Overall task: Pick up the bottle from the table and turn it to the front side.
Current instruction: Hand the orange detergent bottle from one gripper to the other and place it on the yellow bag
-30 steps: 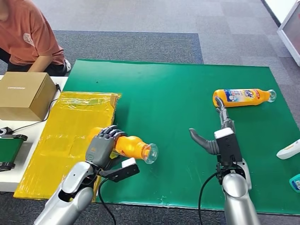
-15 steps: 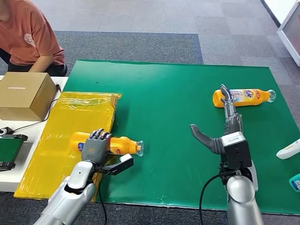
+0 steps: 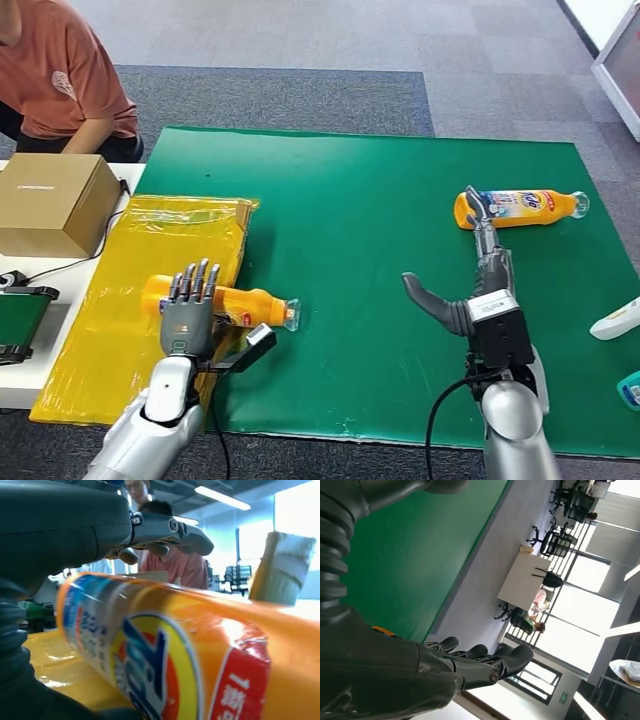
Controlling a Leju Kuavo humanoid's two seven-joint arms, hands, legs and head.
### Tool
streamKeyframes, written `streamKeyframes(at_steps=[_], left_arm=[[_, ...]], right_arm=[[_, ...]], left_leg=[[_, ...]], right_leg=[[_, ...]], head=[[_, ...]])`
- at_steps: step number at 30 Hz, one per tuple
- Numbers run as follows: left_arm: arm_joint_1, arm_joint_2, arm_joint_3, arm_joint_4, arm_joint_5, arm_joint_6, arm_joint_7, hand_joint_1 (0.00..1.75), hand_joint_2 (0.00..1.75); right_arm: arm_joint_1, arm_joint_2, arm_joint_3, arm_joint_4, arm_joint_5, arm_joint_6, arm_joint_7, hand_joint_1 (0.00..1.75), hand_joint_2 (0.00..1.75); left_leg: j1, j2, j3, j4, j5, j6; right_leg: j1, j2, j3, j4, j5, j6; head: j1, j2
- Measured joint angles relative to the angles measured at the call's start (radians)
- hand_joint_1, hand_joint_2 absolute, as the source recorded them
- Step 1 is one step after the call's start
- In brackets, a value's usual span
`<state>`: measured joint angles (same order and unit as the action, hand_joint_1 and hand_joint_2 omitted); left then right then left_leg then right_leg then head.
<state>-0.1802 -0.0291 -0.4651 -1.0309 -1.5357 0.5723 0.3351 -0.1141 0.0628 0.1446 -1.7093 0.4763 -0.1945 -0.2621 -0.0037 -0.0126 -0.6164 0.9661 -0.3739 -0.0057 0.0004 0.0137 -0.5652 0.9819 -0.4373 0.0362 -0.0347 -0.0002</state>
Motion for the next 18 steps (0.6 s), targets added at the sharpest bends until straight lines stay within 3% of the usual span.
streamKeyframes(at_steps=[3,6,8,10,12,13,17,18], left_arm=[[-0.016,0.049,-0.098,-0.014,0.000,0.084,0.131,0.00,1.75],[-0.069,0.139,-0.255,-0.091,0.000,0.119,0.298,0.00,1.75],[-0.111,0.206,-0.339,-0.165,0.000,0.125,0.340,0.00,1.75],[-0.140,0.265,-0.378,-0.258,0.000,0.126,0.318,0.00,1.75],[-0.119,0.291,-0.351,-0.380,-0.001,0.127,0.188,0.00,1.75],[-0.077,0.274,-0.305,-0.453,-0.001,0.127,0.066,0.00,1.75],[0.146,0.060,-0.040,-0.707,0.023,0.130,-0.677,0.00,1.75],[0.185,0.020,0.003,-0.749,0.064,0.130,-0.827,0.00,1.75]], right_arm=[[0.001,-0.006,0.014,0.009,-0.005,-0.011,0.000,0.00,1.75],[0.001,-0.016,0.027,0.020,-0.013,-0.030,-0.001,0.00,1.75],[0.004,-0.023,0.033,0.027,-0.015,-0.044,-0.001,0.00,1.75],[0.010,-0.031,0.040,0.033,-0.016,-0.058,0.000,0.00,1.75],[0.018,-0.038,0.047,0.037,-0.017,-0.071,0.002,0.00,1.75],[0.024,-0.042,0.050,0.037,-0.017,-0.079,0.004,0.00,1.75],[0.049,-0.053,0.055,0.037,-0.010,-0.105,0.014,0.00,1.75],[0.056,-0.053,0.057,0.035,-0.006,-0.110,0.016,0.00,1.75]], left_leg=[[0.000,0.000,0.000,0.000,0.000,0.000],[0.001,0.000,-0.001,0.000,0.001,0.000],[0.001,0.000,-0.001,0.000,0.001,-0.001],[0.001,0.000,-0.001,0.000,0.001,-0.001],[0.000,0.001,0.000,0.000,0.001,-0.001],[-0.001,0.001,0.000,0.000,0.000,-0.001],[-0.003,0.002,-0.002,0.001,-0.003,0.003],[-0.003,0.002,-0.002,0.001,-0.003,0.003]], right_leg=[[0.000,0.000,-0.001,0.000,0.000,0.000],[0.001,0.000,-0.001,0.000,0.001,-0.001],[0.001,0.000,-0.001,0.001,0.001,-0.001],[0.001,0.000,-0.002,0.002,0.001,-0.001],[0.000,0.002,-0.002,0.002,0.001,-0.001],[-0.001,0.003,-0.002,0.002,0.000,-0.001],[-0.003,0.003,-0.003,0.000,-0.002,0.002],[-0.003,0.003,-0.003,0.000,-0.002,0.003]], head=[[0.000,0.000],[0.000,0.000],[0.000,0.000],[0.000,0.000],[0.000,0.000],[0.000,0.000],[0.003,0.000],[0.004,0.000]])
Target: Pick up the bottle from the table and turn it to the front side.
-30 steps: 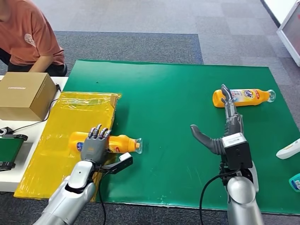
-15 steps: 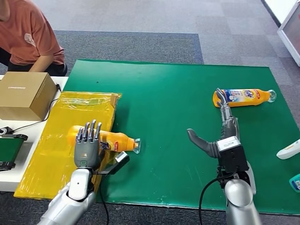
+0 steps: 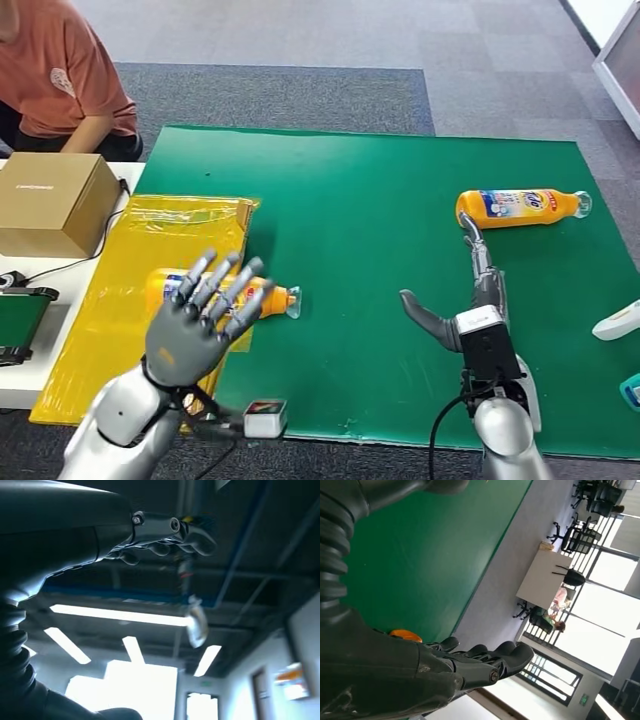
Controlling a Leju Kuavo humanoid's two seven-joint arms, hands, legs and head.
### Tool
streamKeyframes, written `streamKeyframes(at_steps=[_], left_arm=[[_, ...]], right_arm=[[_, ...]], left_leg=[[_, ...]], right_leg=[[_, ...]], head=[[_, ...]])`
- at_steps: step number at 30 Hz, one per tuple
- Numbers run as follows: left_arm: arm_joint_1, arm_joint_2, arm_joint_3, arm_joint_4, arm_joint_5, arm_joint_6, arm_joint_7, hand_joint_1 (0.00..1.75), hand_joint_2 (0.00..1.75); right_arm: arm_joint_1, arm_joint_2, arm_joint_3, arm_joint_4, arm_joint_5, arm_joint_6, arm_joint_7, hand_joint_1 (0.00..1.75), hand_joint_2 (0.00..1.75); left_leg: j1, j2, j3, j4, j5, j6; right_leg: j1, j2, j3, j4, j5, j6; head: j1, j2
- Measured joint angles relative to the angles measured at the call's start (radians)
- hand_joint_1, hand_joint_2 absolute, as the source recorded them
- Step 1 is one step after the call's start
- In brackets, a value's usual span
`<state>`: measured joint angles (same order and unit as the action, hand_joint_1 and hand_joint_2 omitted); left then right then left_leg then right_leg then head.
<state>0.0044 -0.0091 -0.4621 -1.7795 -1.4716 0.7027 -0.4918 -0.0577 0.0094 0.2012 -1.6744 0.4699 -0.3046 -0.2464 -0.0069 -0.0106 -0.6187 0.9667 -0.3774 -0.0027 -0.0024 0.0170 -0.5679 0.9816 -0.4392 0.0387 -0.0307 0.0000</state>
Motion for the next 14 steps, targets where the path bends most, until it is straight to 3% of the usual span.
streamKeyframes(at_steps=[1,2,5,8,10,12,14], left_arm=[[0.037,-0.033,0.031,-0.032,0.077,0.000,-0.099,0.00,1.75],[0.075,-0.064,0.050,-0.054,0.182,0.000,-0.147,0.00,1.75],[0.162,-0.129,0.071,-0.089,0.533,-0.001,-0.088,0.00,1.75],[0.194,-0.140,0.071,-0.117,0.773,-0.039,-0.016,0.00,1.75],[0.203,-0.127,0.064,-0.134,1.046,-0.145,0.001,0.00,1.75],[0.211,-0.114,0.077,-0.142,1.348,-0.310,-0.010,0.00,1.75],[0.217,-0.109,0.099,-0.142,1.503,-0.435,-0.027,0.00,1.75]], right_arm=[[0.010,0.000,0.001,-0.004,0.004,-0.006,0.002,0.00,1.75],[0.022,-0.001,0.001,-0.010,0.008,-0.010,0.003,0.00,1.75],[0.056,-0.001,0.002,-0.036,0.016,-0.015,0.002,0.00,1.75],[0.079,-0.001,0.004,-0.061,-0.009,0.007,-0.019,0.00,1.75],[0.092,0.000,0.018,-0.079,-0.096,0.079,-0.055,0.00,1.75],[0.098,0.000,0.047,-0.086,-0.235,0.193,-0.087,0.00,1.75],[0.096,0.000,0.075,-0.086,-0.329,0.270,-0.102,0.00,1.75]], left_leg=[[0.000,0.000,0.000,0.000,0.000,0.000],[0.000,0.000,0.000,0.000,-0.001,0.001],[0.000,0.000,0.000,0.000,-0.001,0.001],[0.001,-0.001,0.000,0.000,0.000,0.000],[0.002,-0.001,0.001,-0.001,0.000,-0.001],[0.002,-0.001,0.001,-0.001,0.001,-0.001],[0.002,-0.001,0.001,-0.001,0.001,-0.001]], right_leg=[[0.000,0.000,0.000,0.000,0.000,0.001],[0.000,0.000,0.000,-0.001,-0.001,0.001],[0.000,-0.001,0.000,0.000,-0.001,0.001],[0.001,-0.001,0.001,0.000,-0.001,0.001],[0.002,-0.001,0.001,0.000,-0.001,0.000],[0.002,-0.001,0.001,0.000,-0.001,-0.001],[0.002,-0.001,0.001,0.000,0.000,-0.001]], head=[[0.000,0.000],[0.000,0.000],[0.000,0.000],[0.000,0.000],[0.000,0.000],[0.000,0.000],[0.000,0.000]])
